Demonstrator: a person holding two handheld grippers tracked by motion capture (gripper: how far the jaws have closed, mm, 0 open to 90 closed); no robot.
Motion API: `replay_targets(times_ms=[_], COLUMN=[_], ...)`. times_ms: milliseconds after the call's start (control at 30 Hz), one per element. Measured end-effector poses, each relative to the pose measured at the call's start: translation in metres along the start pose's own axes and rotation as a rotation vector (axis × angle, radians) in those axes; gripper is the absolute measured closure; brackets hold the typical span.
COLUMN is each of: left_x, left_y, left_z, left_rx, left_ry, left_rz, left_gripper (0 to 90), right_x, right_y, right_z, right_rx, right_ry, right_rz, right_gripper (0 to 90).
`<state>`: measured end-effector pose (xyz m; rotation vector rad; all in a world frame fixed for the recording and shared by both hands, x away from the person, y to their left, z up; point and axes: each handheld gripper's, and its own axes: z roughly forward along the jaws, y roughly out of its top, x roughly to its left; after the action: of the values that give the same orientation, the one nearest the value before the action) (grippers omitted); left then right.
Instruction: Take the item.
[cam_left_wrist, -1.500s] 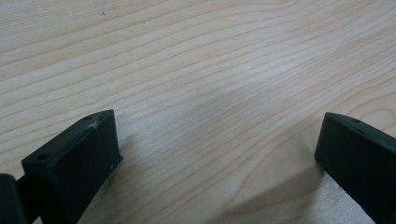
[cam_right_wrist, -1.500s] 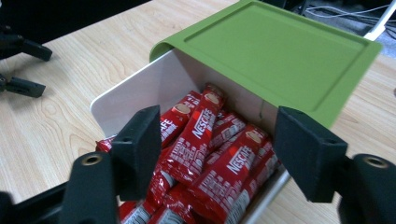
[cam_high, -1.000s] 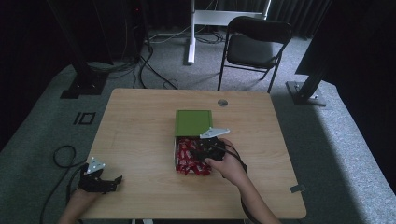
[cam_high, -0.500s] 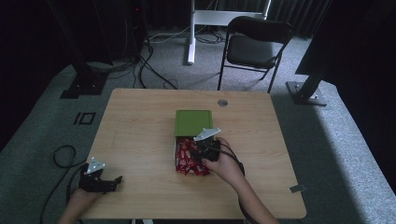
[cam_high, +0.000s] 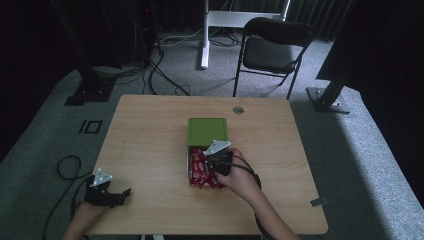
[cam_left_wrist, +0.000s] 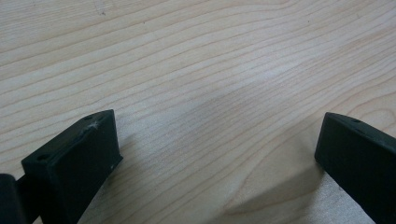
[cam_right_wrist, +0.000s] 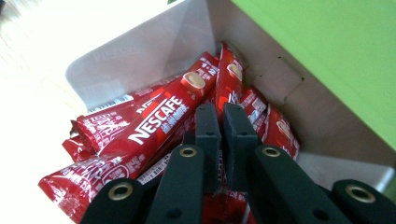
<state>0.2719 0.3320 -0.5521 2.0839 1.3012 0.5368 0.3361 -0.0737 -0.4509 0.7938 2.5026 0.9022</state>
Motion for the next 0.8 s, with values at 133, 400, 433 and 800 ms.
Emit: replay_targets(times_ms=[133, 400, 433, 800], left_x=[0.000, 0.000, 0.000, 0.000], left_y=[0.000, 0.000, 0.000, 0.000], left_z=[0.000, 0.000, 0.000, 0.000], left_rx=[-0.001, -0.002, -0.001, -0.001], left_ry=[0.000, 0.000, 0.000, 0.000], left_rz=[-0.001, -0.002, -0.002, -0.001], left_gripper=[0.6, 0.7, 0.6, 0.7], right_x=[-0.004, -0.006, -0.007, -0.007], right_y=[-0.001, -0.005, -0.005, -0.013], right_z=[-0.005, -0.017, -0.018, -0.037], right_rx=[-0.022, -0.098, -0.111, -0.148], right_ry=[0.023, 0.038, 0.033, 0.040], right_rz=[0.054, 0.109, 0.108, 0.132], right_gripper=[87.3, 87.7, 87.8, 87.9])
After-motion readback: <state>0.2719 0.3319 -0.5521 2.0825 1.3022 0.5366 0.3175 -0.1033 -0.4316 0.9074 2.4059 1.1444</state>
